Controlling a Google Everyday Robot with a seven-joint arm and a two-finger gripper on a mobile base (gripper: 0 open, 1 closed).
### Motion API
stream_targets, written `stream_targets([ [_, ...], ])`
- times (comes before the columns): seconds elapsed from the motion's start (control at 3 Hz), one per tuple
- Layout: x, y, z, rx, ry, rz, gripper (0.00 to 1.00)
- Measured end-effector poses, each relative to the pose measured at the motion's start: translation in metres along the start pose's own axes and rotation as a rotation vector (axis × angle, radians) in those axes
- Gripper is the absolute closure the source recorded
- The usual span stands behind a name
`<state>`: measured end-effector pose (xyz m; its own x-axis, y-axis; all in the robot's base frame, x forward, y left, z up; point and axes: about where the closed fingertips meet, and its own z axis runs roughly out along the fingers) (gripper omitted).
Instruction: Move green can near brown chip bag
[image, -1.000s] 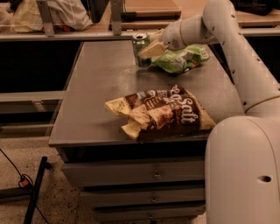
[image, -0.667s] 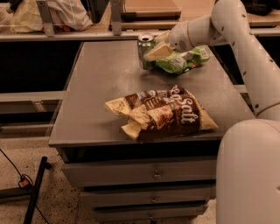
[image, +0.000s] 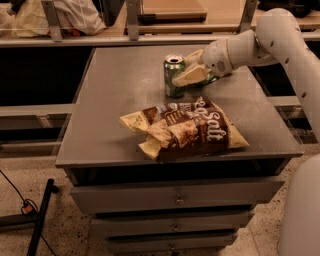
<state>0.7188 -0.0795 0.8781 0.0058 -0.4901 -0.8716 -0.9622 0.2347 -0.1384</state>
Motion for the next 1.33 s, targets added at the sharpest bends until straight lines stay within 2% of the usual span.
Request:
stream_targets([
  [0.67, -0.004, 0.055, 0.0, -0.143, -0.062, -0.02, 1.0],
  [1.33, -0.016, 0.079, 0.0, -0.228, -0.102, -0.069, 0.61],
])
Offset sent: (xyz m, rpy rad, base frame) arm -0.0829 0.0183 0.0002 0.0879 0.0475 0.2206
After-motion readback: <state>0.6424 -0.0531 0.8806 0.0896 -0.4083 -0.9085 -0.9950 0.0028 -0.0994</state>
